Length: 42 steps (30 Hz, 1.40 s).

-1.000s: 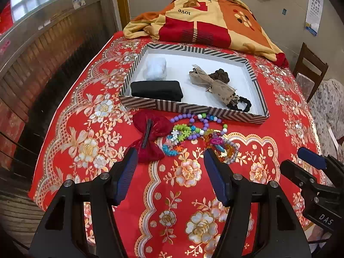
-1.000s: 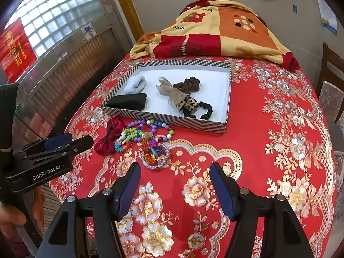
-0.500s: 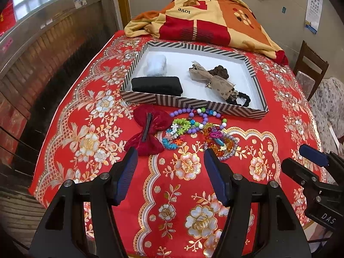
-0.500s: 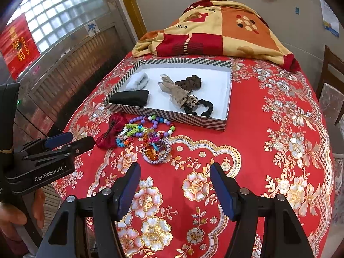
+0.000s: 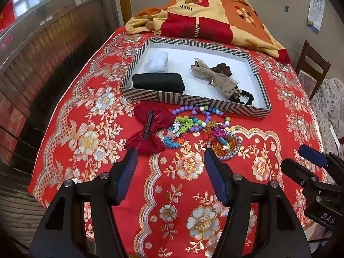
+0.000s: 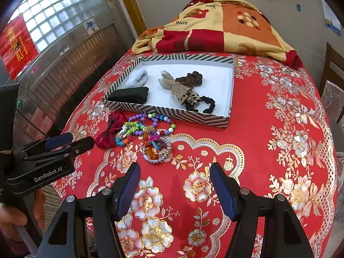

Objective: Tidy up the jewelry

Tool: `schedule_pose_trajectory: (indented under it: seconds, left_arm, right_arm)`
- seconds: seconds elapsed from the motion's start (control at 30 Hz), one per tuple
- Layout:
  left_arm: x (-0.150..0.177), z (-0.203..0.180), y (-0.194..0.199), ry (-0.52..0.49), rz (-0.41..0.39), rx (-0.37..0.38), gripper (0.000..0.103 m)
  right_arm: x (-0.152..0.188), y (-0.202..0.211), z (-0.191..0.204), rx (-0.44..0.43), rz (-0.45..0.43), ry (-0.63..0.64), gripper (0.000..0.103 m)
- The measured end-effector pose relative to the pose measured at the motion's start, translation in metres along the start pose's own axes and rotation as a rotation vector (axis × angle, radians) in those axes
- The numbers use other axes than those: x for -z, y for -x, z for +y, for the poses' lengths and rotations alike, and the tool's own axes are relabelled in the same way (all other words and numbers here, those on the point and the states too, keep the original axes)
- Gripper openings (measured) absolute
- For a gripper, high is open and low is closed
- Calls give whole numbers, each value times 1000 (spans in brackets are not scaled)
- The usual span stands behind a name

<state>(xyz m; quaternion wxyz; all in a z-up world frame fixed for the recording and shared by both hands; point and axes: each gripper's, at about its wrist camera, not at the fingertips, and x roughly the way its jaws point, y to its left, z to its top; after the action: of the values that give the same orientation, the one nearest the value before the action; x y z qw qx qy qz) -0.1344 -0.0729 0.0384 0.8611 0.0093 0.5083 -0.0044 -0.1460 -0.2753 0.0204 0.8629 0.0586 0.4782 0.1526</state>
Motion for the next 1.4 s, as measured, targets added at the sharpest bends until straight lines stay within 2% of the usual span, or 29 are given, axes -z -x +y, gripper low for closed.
schedule_pose_trajectory:
  seconds: [0.37,0.67,0.73,0.93,1.1,1.3,1.4]
  left_arm:
    - [-2,13,-9,22,25,-4,64]
    - [4,67,-30,148,102,20,64]
    - [4,79,-35,174,120,25,64]
    - [-3,96,-51,229,156,57,64]
    - [-16,89,-69,212,183,84,64]
    - [-31,75,-97,158,214,73,64]
    - [-37,70,-108,129,223,54,64]
  right_arm:
    - [-1,-14,3,-6,22,2,65]
    - [3,-43,1,-39,58,-4,64]
    - [1,-50,1,-42,62,-4,56]
    - [-7,-75,0,-65,93,-15,50]
    - [-13,-89,1,-70,107,-13,49]
    - [-18,-99,2,-77,115,-11,49]
    - [-21,-105,5,-86,125,-1,36]
